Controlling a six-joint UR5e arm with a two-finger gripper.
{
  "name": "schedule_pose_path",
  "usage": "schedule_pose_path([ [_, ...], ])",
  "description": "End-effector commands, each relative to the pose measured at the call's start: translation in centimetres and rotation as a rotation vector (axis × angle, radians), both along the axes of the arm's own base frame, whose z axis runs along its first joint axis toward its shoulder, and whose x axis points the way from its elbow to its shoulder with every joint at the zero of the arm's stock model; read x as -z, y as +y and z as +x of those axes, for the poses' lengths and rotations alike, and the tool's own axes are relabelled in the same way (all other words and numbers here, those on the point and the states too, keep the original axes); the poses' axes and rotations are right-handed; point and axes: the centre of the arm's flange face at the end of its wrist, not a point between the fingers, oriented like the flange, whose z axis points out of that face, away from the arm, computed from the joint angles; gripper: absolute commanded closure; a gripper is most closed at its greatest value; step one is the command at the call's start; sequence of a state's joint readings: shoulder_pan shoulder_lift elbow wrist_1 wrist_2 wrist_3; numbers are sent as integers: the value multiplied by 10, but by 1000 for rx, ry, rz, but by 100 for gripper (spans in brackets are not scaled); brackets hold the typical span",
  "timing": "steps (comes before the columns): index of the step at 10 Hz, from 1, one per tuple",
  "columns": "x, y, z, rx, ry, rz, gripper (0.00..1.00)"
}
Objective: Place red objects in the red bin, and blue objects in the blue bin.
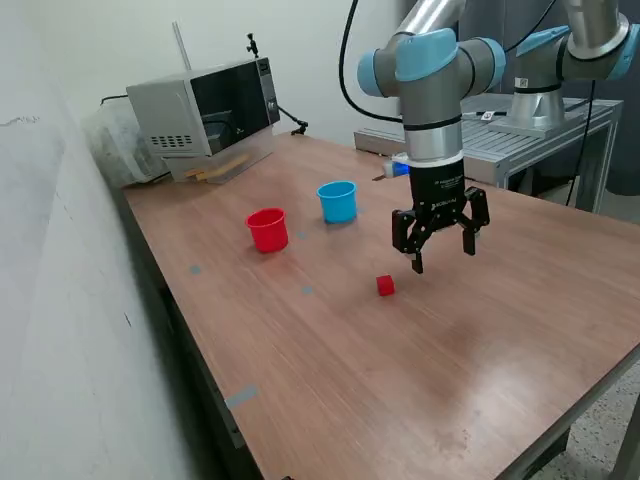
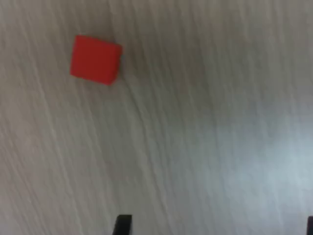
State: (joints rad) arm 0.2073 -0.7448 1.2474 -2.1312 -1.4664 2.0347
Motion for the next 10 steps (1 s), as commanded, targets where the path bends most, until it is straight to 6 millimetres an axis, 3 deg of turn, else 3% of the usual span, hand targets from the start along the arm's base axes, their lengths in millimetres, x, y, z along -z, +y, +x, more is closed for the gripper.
schedule_pose_path([
  [1, 31, 39, -29, 53, -18, 0, 0],
  [5, 45, 100, -45, 124, -39, 3, 0],
  [10, 49, 104, -43, 142, -49, -1, 0],
])
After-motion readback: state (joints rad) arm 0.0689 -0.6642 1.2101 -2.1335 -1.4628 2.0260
